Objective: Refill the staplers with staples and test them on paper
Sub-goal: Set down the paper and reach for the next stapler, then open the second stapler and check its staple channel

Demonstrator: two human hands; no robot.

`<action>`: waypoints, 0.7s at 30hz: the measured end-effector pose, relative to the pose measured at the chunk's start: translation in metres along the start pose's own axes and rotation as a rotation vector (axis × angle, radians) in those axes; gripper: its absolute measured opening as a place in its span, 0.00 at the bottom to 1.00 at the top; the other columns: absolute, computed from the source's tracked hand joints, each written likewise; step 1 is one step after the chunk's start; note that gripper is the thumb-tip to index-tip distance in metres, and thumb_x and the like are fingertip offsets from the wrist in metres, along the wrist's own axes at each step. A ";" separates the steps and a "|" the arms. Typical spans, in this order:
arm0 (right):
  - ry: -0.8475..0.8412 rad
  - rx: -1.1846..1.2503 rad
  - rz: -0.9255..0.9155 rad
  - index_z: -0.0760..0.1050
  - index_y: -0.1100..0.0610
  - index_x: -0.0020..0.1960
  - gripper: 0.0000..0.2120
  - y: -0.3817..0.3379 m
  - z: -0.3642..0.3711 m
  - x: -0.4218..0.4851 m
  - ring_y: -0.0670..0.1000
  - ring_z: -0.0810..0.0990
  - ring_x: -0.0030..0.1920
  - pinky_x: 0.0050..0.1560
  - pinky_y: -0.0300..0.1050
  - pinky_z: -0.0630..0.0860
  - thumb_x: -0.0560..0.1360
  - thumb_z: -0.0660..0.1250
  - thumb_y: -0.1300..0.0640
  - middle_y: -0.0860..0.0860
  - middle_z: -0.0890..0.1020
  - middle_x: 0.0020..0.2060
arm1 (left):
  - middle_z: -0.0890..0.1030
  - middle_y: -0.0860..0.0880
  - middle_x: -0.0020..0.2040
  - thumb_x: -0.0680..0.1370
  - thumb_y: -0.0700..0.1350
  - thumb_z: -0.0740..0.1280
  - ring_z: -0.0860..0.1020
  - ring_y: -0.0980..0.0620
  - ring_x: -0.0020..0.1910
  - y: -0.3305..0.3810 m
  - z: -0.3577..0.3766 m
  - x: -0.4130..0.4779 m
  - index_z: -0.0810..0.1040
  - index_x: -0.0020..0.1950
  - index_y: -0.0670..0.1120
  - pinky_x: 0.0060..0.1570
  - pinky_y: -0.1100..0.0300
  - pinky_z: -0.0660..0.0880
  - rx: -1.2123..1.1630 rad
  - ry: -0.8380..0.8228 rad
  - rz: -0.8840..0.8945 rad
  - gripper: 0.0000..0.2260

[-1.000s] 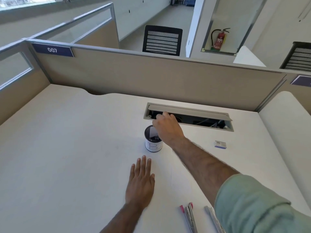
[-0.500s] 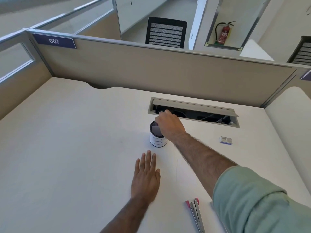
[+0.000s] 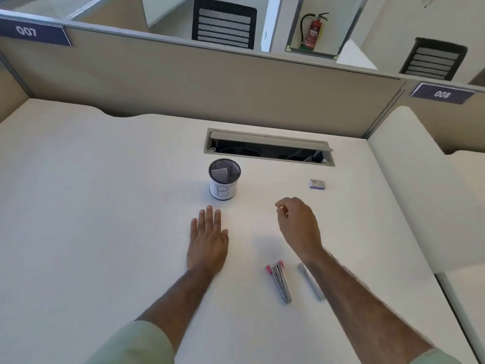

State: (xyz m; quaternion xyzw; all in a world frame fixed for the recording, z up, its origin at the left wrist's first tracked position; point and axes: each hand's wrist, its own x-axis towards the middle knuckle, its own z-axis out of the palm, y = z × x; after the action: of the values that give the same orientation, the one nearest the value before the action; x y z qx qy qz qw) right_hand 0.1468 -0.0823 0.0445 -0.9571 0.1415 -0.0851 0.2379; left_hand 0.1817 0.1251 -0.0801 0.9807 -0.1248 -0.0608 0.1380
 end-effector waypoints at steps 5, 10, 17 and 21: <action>-0.275 -0.057 0.244 0.73 0.50 0.67 0.20 0.043 0.005 -0.091 0.52 0.79 0.56 0.54 0.48 0.76 0.77 0.65 0.47 0.49 0.79 0.55 | 0.52 0.41 0.84 0.86 0.48 0.55 0.50 0.42 0.83 0.010 -0.012 -0.012 0.56 0.83 0.43 0.81 0.48 0.47 -0.099 0.003 -0.017 0.26; -0.314 -0.038 0.243 0.71 0.50 0.66 0.27 0.039 0.015 -0.116 0.52 0.79 0.53 0.61 0.51 0.73 0.73 0.66 0.36 0.49 0.79 0.52 | 0.73 0.42 0.70 0.83 0.41 0.62 0.72 0.41 0.68 0.042 -0.024 -0.045 0.76 0.71 0.42 0.68 0.48 0.69 -0.298 0.107 -0.027 0.16; -0.425 -0.144 0.119 0.68 0.54 0.65 0.27 0.037 0.018 -0.111 0.57 0.80 0.53 0.52 0.51 0.77 0.70 0.72 0.48 0.54 0.78 0.54 | 0.84 0.44 0.44 0.83 0.45 0.59 0.80 0.46 0.43 0.083 -0.027 -0.081 0.79 0.45 0.39 0.47 0.49 0.78 -0.623 -0.169 -0.217 0.14; -0.437 -0.225 0.051 0.69 0.57 0.62 0.17 0.038 0.020 -0.112 0.58 0.80 0.54 0.49 0.49 0.74 0.75 0.67 0.55 0.56 0.77 0.56 | 0.80 0.42 0.35 0.81 0.42 0.61 0.75 0.48 0.33 0.100 -0.021 -0.094 0.77 0.43 0.32 0.38 0.55 0.73 -0.729 -0.267 -0.307 0.14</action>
State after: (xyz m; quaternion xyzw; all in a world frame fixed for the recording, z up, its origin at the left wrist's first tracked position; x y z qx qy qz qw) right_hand 0.0368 -0.0705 -0.0017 -0.9694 0.1196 0.1464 0.1568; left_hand 0.0715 0.0616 -0.0232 0.8583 0.0356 -0.2476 0.4480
